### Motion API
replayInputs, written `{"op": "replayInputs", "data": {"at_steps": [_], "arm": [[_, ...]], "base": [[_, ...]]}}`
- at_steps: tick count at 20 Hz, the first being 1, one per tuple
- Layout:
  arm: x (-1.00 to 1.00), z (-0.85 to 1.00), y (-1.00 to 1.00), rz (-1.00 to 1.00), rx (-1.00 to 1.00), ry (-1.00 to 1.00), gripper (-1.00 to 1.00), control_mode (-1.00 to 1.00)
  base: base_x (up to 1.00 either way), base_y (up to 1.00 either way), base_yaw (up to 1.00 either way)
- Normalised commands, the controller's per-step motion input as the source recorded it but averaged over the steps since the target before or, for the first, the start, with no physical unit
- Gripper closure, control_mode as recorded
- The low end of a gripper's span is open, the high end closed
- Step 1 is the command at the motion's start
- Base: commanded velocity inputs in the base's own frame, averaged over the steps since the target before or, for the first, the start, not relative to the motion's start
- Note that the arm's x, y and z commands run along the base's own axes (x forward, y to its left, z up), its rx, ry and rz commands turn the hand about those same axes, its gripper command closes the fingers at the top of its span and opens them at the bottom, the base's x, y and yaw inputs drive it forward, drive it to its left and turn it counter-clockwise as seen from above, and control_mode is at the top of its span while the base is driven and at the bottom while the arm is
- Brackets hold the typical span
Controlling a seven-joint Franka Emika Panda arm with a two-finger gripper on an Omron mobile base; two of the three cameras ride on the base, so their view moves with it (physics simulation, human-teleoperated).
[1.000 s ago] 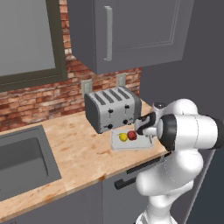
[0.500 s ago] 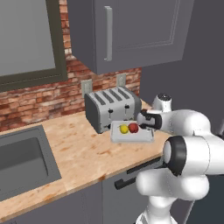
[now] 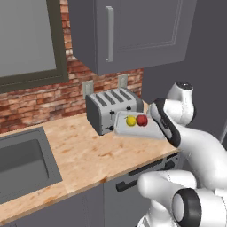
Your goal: Take the bell pepper and lemon out of the freezer and place them in the tupperware container on the counter. Then put the tupperware containing the vegetables back in the freezer.
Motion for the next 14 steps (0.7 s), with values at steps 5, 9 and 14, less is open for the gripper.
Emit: {"op": "replayInputs", "data": {"at_steps": [5, 9, 14], "arm": [[-0.89, 1.00, 0.00, 0.00, 0.03, 0.00, 1.00, -1.00], [-0.76, 0.87, 0.00, 0.00, 0.00, -0.02, 1.00, -1.00], [-0.52, 0.65, 0.00, 0.00, 0.00, -0.04, 1.00, -1.00]], "base": [[0.00, 0.00, 0.00], [0.00, 0.00, 0.00], [0.00, 0.00, 0.00]]}}
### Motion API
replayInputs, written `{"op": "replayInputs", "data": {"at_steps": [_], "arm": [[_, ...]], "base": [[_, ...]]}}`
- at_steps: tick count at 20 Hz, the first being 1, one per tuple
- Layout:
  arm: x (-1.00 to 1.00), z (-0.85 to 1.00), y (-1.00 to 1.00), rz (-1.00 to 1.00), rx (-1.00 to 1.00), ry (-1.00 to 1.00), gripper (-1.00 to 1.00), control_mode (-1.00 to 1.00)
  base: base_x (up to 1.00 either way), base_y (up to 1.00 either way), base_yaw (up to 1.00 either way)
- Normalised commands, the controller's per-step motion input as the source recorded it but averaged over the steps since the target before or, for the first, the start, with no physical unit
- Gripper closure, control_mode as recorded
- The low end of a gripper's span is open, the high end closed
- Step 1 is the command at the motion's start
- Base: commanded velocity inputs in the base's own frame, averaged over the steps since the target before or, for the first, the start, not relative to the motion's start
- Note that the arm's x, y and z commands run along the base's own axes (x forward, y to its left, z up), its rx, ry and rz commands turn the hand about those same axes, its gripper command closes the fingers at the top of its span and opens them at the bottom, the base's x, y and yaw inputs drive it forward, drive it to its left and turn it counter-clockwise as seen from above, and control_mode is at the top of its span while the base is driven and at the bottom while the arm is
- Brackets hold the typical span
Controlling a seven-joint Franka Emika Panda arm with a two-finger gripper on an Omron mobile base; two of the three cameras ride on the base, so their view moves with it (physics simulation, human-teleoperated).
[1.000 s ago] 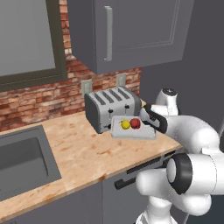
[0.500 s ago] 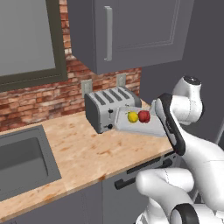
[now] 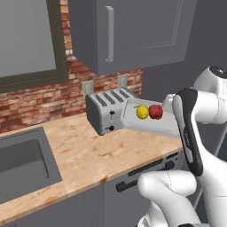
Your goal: Take the bell pepper and lemon out of the freezer and place them in the tupperware container on the counter. Then put the tupperware containing the vegetables back in the freezer.
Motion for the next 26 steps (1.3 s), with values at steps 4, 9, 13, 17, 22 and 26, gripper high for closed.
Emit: {"op": "replayInputs", "data": {"at_steps": [4, 9, 13, 17, 22, 26], "arm": [[-0.62, 0.30, 0.00, 0.00, 0.00, -0.04, 1.00, -1.00], [-0.61, 0.07, 0.00, 0.00, 0.00, -0.03, 1.00, -1.00], [-0.19, 0.01, 0.00, 0.00, 0.00, -0.02, 1.00, 1.00], [0.00, 0.00, 0.00, 0.00, 0.00, 0.00, 1.00, 1.00], [0.00, 0.00, 0.00, 0.00, 0.00, 0.00, 1.00, 1.00], [0.00, 0.00, 0.00, 0.00, 0.00, 0.00, 1.00, 1.00]], "base": [[0.00, 0.00, 0.00], [0.00, 0.00, 0.00], [-0.73, 0.00, 0.00], [-1.00, 0.00, 0.00], [-1.00, 0.00, -0.01], [-1.00, -0.10, -0.01]]}}
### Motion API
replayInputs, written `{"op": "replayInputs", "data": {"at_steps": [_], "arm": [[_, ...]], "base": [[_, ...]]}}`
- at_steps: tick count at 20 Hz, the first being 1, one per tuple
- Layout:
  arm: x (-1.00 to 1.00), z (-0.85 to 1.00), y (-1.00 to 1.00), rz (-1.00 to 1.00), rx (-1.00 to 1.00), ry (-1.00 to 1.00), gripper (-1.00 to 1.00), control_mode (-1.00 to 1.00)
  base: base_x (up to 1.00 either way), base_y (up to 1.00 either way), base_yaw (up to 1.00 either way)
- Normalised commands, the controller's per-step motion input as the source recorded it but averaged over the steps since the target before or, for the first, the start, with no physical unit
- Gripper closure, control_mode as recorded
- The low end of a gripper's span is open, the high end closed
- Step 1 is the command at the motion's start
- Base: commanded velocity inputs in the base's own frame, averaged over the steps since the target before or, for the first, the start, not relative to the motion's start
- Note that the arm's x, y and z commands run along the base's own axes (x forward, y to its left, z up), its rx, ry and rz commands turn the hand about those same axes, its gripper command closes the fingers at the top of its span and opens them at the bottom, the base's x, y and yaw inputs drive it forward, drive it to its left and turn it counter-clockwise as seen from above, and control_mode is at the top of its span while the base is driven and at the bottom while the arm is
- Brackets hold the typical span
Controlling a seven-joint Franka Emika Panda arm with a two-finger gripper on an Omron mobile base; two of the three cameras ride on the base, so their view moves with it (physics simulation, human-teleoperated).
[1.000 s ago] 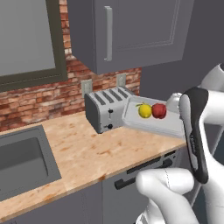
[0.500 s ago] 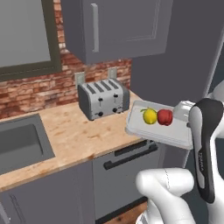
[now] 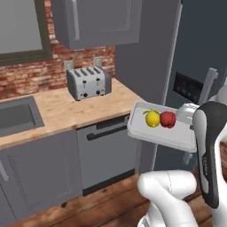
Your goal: Take the bell pepper and lemon out of the freezer and place them in the tupperware container on the counter. Then put the tupperware containing the vegetables back in the freezer.
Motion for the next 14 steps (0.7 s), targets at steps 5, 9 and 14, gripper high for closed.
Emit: {"op": "replayInputs", "data": {"at_steps": [5, 9, 14], "arm": [[0.00, 0.00, 0.00, 0.00, 0.00, 0.00, 1.00, 1.00], [0.00, 0.00, 0.00, 0.00, 0.00, 0.00, 1.00, 1.00], [0.00, 0.00, 0.00, 0.00, 0.00, 0.00, 1.00, 1.00]], "base": [[-0.69, -0.72, 0.00], [-0.17, -0.99, 0.10], [0.00, -1.00, 0.30]]}}
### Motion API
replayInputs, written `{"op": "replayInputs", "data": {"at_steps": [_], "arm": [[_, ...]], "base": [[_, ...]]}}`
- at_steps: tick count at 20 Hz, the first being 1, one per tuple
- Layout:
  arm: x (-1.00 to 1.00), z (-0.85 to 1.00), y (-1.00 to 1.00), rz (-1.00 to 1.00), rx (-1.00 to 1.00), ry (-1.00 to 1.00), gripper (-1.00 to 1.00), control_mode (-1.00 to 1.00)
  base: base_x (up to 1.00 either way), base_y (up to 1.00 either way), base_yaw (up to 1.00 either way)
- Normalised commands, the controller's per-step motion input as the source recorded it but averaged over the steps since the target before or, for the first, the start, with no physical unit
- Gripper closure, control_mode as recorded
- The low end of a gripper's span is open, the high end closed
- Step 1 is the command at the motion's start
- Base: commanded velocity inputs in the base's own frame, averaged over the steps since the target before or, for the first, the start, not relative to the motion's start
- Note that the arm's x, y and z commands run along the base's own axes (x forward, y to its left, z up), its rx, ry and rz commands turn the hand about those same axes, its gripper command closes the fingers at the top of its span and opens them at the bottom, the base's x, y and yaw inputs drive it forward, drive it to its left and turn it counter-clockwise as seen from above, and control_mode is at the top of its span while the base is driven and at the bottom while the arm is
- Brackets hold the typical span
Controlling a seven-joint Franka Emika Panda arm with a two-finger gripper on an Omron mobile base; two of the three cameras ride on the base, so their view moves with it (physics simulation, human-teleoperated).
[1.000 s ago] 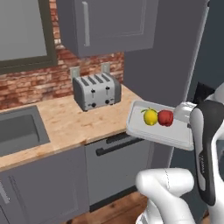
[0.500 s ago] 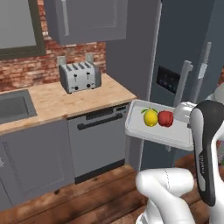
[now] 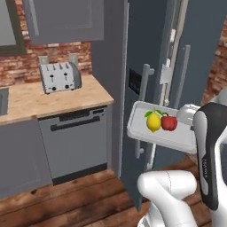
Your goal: Take the bell pepper and lemon out of the freezer and place them in the tupperware container on the counter. Then put the tupperware containing the vegetables back in the freezer.
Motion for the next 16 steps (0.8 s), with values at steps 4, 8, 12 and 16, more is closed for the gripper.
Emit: {"op": "replayInputs", "data": {"at_steps": [4, 8, 12, 16], "arm": [[0.00, 0.00, 0.00, 0.00, 0.00, 0.00, 1.00, 1.00], [0.00, 0.00, 0.00, 0.00, 0.00, 0.00, 1.00, 1.00], [0.00, 0.00, 0.00, 0.00, 0.00, 0.00, 1.00, 1.00], [0.00, 0.00, 0.00, 0.00, 0.00, 0.00, 1.00, 1.00]], "base": [[0.00, -1.00, 0.33], [0.00, -1.00, 0.32], [0.01, -1.00, 0.30], [0.41, -0.92, 0.18]]}}
